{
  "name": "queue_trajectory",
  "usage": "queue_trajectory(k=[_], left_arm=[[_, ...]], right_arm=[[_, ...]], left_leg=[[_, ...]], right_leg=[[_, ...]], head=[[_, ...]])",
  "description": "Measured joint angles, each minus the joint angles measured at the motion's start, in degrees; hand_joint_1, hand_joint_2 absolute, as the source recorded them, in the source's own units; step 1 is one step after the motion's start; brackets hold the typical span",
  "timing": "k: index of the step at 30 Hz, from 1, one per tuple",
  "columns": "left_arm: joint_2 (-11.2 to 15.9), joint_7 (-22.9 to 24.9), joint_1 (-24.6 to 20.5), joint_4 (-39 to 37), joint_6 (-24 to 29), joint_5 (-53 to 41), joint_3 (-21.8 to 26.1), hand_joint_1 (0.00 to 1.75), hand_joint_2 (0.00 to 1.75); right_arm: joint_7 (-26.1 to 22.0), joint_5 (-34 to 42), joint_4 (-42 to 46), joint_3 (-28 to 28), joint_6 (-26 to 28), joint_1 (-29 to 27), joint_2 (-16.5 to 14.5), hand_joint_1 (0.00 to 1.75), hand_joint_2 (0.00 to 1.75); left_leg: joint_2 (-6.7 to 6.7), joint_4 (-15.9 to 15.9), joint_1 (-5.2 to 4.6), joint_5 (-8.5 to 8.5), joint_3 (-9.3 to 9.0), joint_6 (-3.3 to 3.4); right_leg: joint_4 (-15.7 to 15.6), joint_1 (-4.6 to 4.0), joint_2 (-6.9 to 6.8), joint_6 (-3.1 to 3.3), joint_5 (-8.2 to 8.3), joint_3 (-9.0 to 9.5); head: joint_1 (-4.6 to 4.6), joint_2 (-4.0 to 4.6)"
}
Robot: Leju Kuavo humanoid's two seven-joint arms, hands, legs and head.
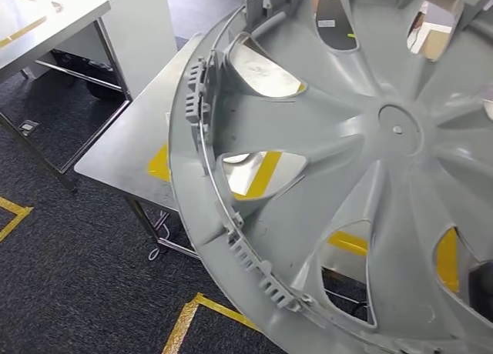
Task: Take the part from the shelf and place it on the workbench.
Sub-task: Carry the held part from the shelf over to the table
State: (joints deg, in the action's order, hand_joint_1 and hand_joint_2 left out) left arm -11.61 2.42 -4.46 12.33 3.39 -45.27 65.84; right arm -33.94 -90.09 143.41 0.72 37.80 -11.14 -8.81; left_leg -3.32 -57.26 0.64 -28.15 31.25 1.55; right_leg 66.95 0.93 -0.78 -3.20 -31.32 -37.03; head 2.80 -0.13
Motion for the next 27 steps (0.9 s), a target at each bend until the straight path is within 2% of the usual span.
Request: queue_trajectory(k=[2,3,4,6,7,9,10,11,12,13,14,15,16,17,18,19,21,22,24,26,27], left_arm=[[-0.01,-0.02,-0.10,0.01,0.01,-0.15,-0.01,0.00,1.75],[0.02,-0.02,-0.12,0.02,0.02,-0.23,-0.02,0.00,1.75],[0.04,-0.02,-0.14,0.02,0.03,-0.31,-0.02,0.00,1.75],[0.03,0.03,-0.20,0.02,0.02,-0.32,-0.03,0.00,1.75],[0.05,0.24,-0.23,0.02,-0.10,-0.12,-0.03,0.00,1.75],[0.13,1.39,-0.25,0.02,-0.62,0.78,0.04,0.00,1.75],[0.16,2.16,-0.21,0.02,-0.91,1.29,0.09,0.00,1.75],[0.18,2.85,-0.10,0.02,-1.12,1.65,0.14,0.00,1.75],[0.18,3.26,0.03,0.02,-1.20,1.82,0.16,0.00,1.75],[0.20,3.53,0.16,0.02,-1.22,1.90,0.17,0.00,1.75],[0.25,3.64,0.23,0.02,-1.21,1.91,0.17,0.00,1.75],[0.32,3.67,0.24,0.02,-1.17,1.86,0.17,0.00,1.75],[0.43,3.68,0.23,0.02,-1.14,1.73,0.17,0.00,1.75],[0.50,3.64,0.22,0.02,-1.12,1.60,0.17,0.00,1.75],[0.55,3.57,0.20,0.02,-1.08,1.44,0.17,0.00,1.75],[0.58,3.46,0.18,0.02,-1.04,1.30,0.17,0.00,1.75],[0.46,3.19,0.11,0.02,-0.92,1.05,0.16,0.00,1.75],[0.39,3.09,0.06,0.03,-0.88,0.95,0.16,0.00,1.75],[0.32,2.99,0.02,0.05,-0.81,0.83,0.15,0.00,1.75],[0.41,2.98,0.16,0.07,-0.75,0.81,0.15,0.00,1.75],[0.43,2.98,0.24,0.07,-0.73,0.81,0.15,0.00,1.75]], right_arm=[[0.00,0.02,0.01,0.00,0.00,0.05,-0.01,1.75,1.75],[0.01,0.03,0.01,0.00,0.01,0.07,-0.02,1.75,1.75],[0.03,0.04,0.00,0.01,0.01,0.06,-0.02,1.75,1.75],[0.08,0.04,0.01,0.02,0.01,0.00,-0.02,1.75,1.75],[0.13,0.05,0.01,0.02,0.00,0.00,-0.02,1.75,1.75],[0.31,0.05,0.01,-0.08,0.00,0.07,-0.02,1.75,1.75],[0.43,0.05,-0.01,-0.13,0.00,0.12,-0.02,1.75,1.75],[0.51,0.03,-0.04,-0.19,0.00,0.13,-0.02,1.75,1.75],[0.56,0.03,-0.08,-0.21,-0.01,0.13,-0.02,1.75,1.75],[0.57,0.02,-0.12,-0.21,-0.01,0.12,-0.02,1.75,1.75],[0.57,0.01,-0.15,-0.22,0.00,0.12,-0.02,1.75,1.75],[0.57,0.00,-0.17,-0.23,0.00,0.12,-0.02,1.75,1.75],[0.58,-0.01,-0.18,-0.23,0.00,0.13,-0.02,1.75,1.75],[0.60,-0.01,-0.19,-0.25,0.00,0.15,-0.02,1.75,1.75],[0.62,0.00,-0.19,-0.26,0.00,0.15,-0.02,1.75,1.75],[0.64,0.00,-0.20,-0.27,-0.01,0.15,-0.02,1.75,1.75],[0.68,0.01,-0.21,-0.28,0.00,0.04,-0.01,1.75,1.75],[0.69,0.01,-0.21,-0.28,0.00,-0.04,-0.01,1.75,1.75],[0.69,0.01,-0.21,-0.28,0.00,0.01,0.00,1.75,1.75],[0.67,0.03,-0.24,-0.28,-0.01,0.12,0.00,1.75,1.75],[0.66,0.04,-0.27,-0.28,-0.01,0.11,0.00,1.75,1.75]], left_leg=[[-0.83,-0.10,-0.23,-0.27,-0.25,-0.47],[-1.14,-0.16,-0.36,-0.35,-0.34,-0.73],[-1.46,-0.17,-0.47,-0.37,-0.41,-1.00],[-2.03,-0.17,-0.33,-0.49,-0.60,-1.63],[-1.58,-0.65,-0.19,-1.01,-0.53,-1.99],[0.62,-5.09,0.01,-3.91,1.25,-2.53],[1.76,-9.08,0.02,-5.92,3.01,-2.64],[2.35,-13.31,0.02,-7.69,4.97,-2.69],[2.54,-16.47,0.02,-8.65,6.51,-2.71],[2.62,-17.96,0.01,-8.49,7.39,-2.67],[2.76,-17.03,0.00,-7.04,7.20,-2.55],[3.25,-14.02,0.01,-4.70,6.10,-2.34],[4.58,-9.91,0.05,-2.16,4.54,-2.06],[6.09,-5.92,0.19,-0.47,2.97,-1.74],[7.31,-3.13,0.26,0.37,1.86,-1.54],[8.13,-1.70,0.29,0.43,1.33,-1.40],[7.35,-1.11,0.24,0.20,1.12,-1.10],[6.76,-0.86,0.29,0.33,1.07,-0.81],[5.27,-0.35,0.47,0.61,0.94,-0.15],[3.60,-0.28,0.32,0.57,0.94,0.22],[2.74,-0.29,0.26,0.52,0.94,0.28]], right_leg=[[-7.68,-0.22,-1.83,0.39,2.56,4.22],[-9.46,-0.34,-2.33,0.69,2.90,5.24],[-9.82,-0.51,-2.29,1.05,2.75,5.43],[-9.91,-0.47,-1.16,1.78,3.05,5.30],[-10.00,-0.41,-0.66,2.15,3.18,5.29],[-10.19,-0.17,0.30,2.78,3.47,5.45],[-10.19,-0.19,0.82,2.96,3.52,5.40],[-10.17,-0.23,1.43,3.10,3.56,5.36],[-10.16,-0.27,2.07,3.17,3.57,5.35],[-10.12,-0.32,2.81,3.21,3.58,5.37],[-10.06,-0.34,3.57,3.20,3.57,5.41],[-10.00,-0.34,4.31,3.18,3.56,5.46],[-9.90,-0.32,5.00,3.11,3.52,5.43],[-9.68,-0.38,5.67,2.94,3.44,5.31],[-9.51,-0.35,6.25,2.67,3.41,5.05],[-9.38,-0.31,6.82,2.33,3.41,4.74],[-9.43,-0.07,7.93,1.49,3.61,4.08],[-9.32,-0.01,7.73,1.19,3.56,3.79],[-6.29,-0.13,4.83,0.76,1.69,1.86],[1.35,-0.19,1.69,0.40,-2.10,-1.98],[4.85,-0.16,1.26,0.23,-3.38,-3.69]], head=[[-0.01,0.00],[-0.03,0.00],[-0.05,0.00],[-0.07,0.00],[-0.11,0.00],[-0.34,0.00],[-0.44,0.00],[-0.50,0.00],[-0.49,0.00],[-0.50,0.00],[-0.50,0.00],[-0.52,0.00],[-0.54,0.00],[-0.51,0.00],[-0.53,0.00],[-0.49,0.00],[-0.50,0.00],[-0.46,0.00],[-0.15,0.00],[0.22,0.00],[0.25,0.00]])
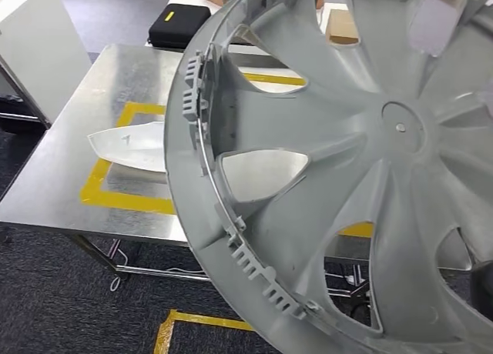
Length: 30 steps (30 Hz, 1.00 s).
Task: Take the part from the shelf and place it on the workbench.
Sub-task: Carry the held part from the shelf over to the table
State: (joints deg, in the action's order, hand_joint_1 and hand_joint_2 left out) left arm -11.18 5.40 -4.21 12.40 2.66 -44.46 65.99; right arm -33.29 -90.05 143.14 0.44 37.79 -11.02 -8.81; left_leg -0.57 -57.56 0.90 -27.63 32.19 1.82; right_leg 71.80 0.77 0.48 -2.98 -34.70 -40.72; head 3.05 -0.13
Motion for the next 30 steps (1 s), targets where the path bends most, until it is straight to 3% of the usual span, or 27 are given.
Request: queue_trajectory(k=[1,2,5,6,8,11,21,30], left_arm=[[0.00,-0.01,0.03,0.01,0.02,0.00,0.00,0.00,1.75],[-0.01,-0.02,0.00,0.00,0.04,-0.01,0.00,0.00,1.75],[-0.07,-0.10,-0.20,0.01,0.05,-0.02,0.00,0.00,1.75],[-0.08,-0.15,-0.25,0.01,0.05,-0.03,0.00,0.00,1.75],[-0.05,-0.36,-0.36,0.01,0.05,-0.06,0.00,0.00,1.75],[-0.01,-0.66,-0.40,0.01,0.05,-0.14,0.00,0.00,1.75],[-0.09,-0.79,-0.35,0.00,0.17,-0.20,0.00,0.00,1.75],[-0.08,-0.79,-0.35,0.01,0.49,-1.05,0.00,0.00,1.75]], right_arm=[[-0.01,-0.01,-0.04,0.01,0.00,-0.03,0.00,1.75,1.75],[-0.02,-0.01,-0.08,0.01,0.00,-0.04,0.00,1.75,1.75],[-0.02,-0.02,-0.13,0.01,0.01,-0.02,0.00,1.75,1.75],[0.06,0.00,-0.13,0.01,0.01,-0.03,0.00,1.75,1.75],[0.20,0.01,-0.14,0.04,0.01,-0.09,0.00,1.75,1.75],[0.00,-0.07,-0.17,0.10,0.00,-0.14,0.00,1.75,1.75],[-1.28,-0.05,-0.17,0.31,0.00,-0.11,-0.01,1.75,1.75],[-1.25,-0.03,-0.69,0.82,0.00,-0.28,-0.02,1.75,1.75]], left_leg=[[-0.84,-0.01,-0.03,-0.06,-0.01,0.01],[-1.55,-0.03,-0.04,-0.12,-0.04,-0.03],[-2.81,-0.17,-0.18,-0.48,-0.31,-0.57],[-3.02,-0.26,-0.31,-0.59,-0.38,-0.87],[-3.26,-0.57,-0.63,-0.83,-0.42,-0.78],[-3.25,-0.44,-0.64,-0.67,-0.61,-0.15],[-3.22,0.20,-0.31,-0.29,-0.77,-1.65],[-3.22,0.12,-0.44,-0.39,-0.75,-1.82]], right_leg=[[1.96,0.03,-0.18,-0.14,-0.31,-0.91],[1.41,0.04,-0.35,-0.21,0.56,-0.55],[-9.95,-0.03,-1.76,0.09,5.54,6.08],[-12.97,-0.09,-2.11,0.35,6.32,7.91],[-14.72,-0.16,-2.19,0.55,6.39,9.10],[-14.76,-0.20,-2.09,0.68,6.45,9.10],[-14.62,-0.55,-2.17,1.27,6.24,9.02],[-14.62,-0.42,-2.17,1.26,6.25,9.08]], head=[[0.01,0.00],[0.02,0.00],[0.02,0.00],[-0.03,0.00],[-0.12,0.00],[-0.18,0.00],[-0.16,0.00],[-0.14,0.00]])
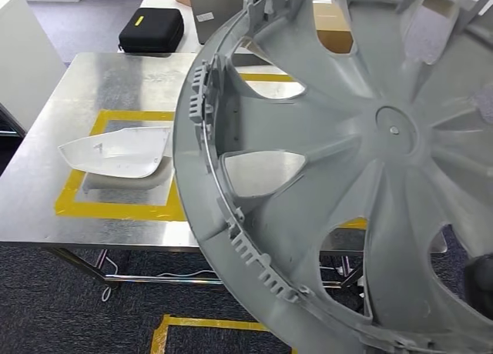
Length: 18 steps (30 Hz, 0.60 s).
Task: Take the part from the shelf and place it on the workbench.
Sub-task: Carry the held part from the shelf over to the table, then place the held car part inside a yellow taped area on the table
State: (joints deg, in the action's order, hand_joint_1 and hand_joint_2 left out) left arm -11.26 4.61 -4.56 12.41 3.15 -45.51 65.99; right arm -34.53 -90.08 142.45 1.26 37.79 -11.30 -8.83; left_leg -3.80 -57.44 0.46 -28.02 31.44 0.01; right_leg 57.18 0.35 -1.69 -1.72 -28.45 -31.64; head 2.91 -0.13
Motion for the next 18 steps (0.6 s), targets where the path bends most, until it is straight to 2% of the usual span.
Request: queue_trajectory(k=[18], left_arm=[[0.00,0.00,0.00,-0.01,0.04,-0.16,0.00,0.00,1.75]], right_arm=[[0.02,0.01,-0.97,0.60,0.00,-0.19,-0.02,1.75,1.75]], left_leg=[[0.00,-0.03,-0.11,-0.01,0.00,0.01]], right_leg=[[0.00,0.16,0.00,-0.05,0.04,-0.01]], head=[[-0.01,0.00]])
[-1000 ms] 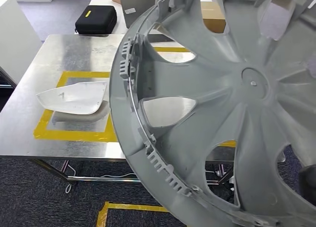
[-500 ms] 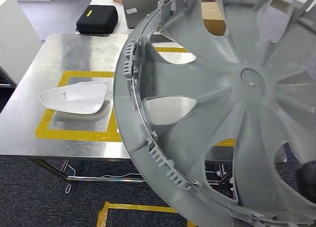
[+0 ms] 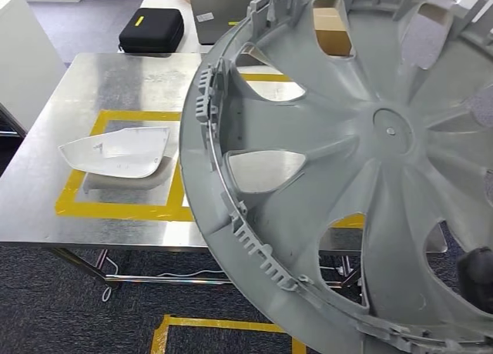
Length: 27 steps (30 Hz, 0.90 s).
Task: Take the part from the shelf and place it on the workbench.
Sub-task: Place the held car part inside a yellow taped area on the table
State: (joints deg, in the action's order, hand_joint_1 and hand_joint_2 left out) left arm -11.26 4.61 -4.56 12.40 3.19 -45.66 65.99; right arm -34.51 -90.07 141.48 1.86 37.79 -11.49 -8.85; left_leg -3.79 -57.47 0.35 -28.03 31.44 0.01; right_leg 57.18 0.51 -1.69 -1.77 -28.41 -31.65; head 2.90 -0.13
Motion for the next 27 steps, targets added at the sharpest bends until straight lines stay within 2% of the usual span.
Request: queue_trajectory(k=[17,19,20,23,24,27], left_arm=[[0.01,-0.10,0.00,-0.01,-0.23,0.05,0.00,0.00,1.75],[0.23,-0.63,0.01,-0.01,-1.43,0.37,0.00,0.00,1.75],[0.48,-0.96,-0.02,-0.01,-2.35,0.56,0.00,0.00,1.75],[1.26,-1.47,-0.50,0.00,-4.50,0.86,0.00,0.00,1.75],[1.48,-1.57,-0.53,0.01,-4.81,0.91,0.00,0.00,1.75],[2.20,-1.76,-0.14,0.01,-5.06,0.96,0.00,0.00,1.75]], right_arm=[[0.64,-0.01,-0.12,0.52,0.00,-0.34,-0.08,1.75,1.75],[4.38,0.02,-2.50,1.71,-0.03,-0.69,-0.20,1.75,1.75],[8.24,0.10,-5.74,2.98,-0.05,-0.24,0.29,1.75,1.75],[22.73,0.39,-19.53,6.93,-0.08,2.18,5.20,1.75,1.75],[25.78,0.37,-22.95,7.58,-0.07,2.43,6.96,1.75,1.75],[28.27,0.17,-29.73,8.54,-0.04,2.16,10.24,1.75,1.75]], left_leg=[[0.00,0.00,0.00,-0.01,0.00,0.00],[0.01,0.02,0.04,-0.03,0.05,-0.03],[0.00,0.02,0.08,-0.05,0.03,-0.07],[0.13,-0.05,0.06,-0.06,-0.03,-0.05],[0.23,-0.08,0.00,-0.02,0.00,0.00],[0.33,-0.16,-0.19,0.09,0.16,0.14]], right_leg=[[0.00,0.00,0.00,0.00,0.00,0.00],[-0.01,-0.05,-0.01,0.01,0.00,0.07],[-0.03,-0.09,0.05,0.00,0.01,0.13],[-0.08,-0.05,-0.09,-0.10,0.03,0.20],[-0.08,0.00,-0.23,-0.16,0.08,0.19],[-0.05,0.14,-0.26,-0.28,0.25,-0.01]], head=[[0.00,0.00],[-0.01,0.00],[-0.02,0.00],[0.13,0.00],[0.20,0.00],[0.25,0.00]])
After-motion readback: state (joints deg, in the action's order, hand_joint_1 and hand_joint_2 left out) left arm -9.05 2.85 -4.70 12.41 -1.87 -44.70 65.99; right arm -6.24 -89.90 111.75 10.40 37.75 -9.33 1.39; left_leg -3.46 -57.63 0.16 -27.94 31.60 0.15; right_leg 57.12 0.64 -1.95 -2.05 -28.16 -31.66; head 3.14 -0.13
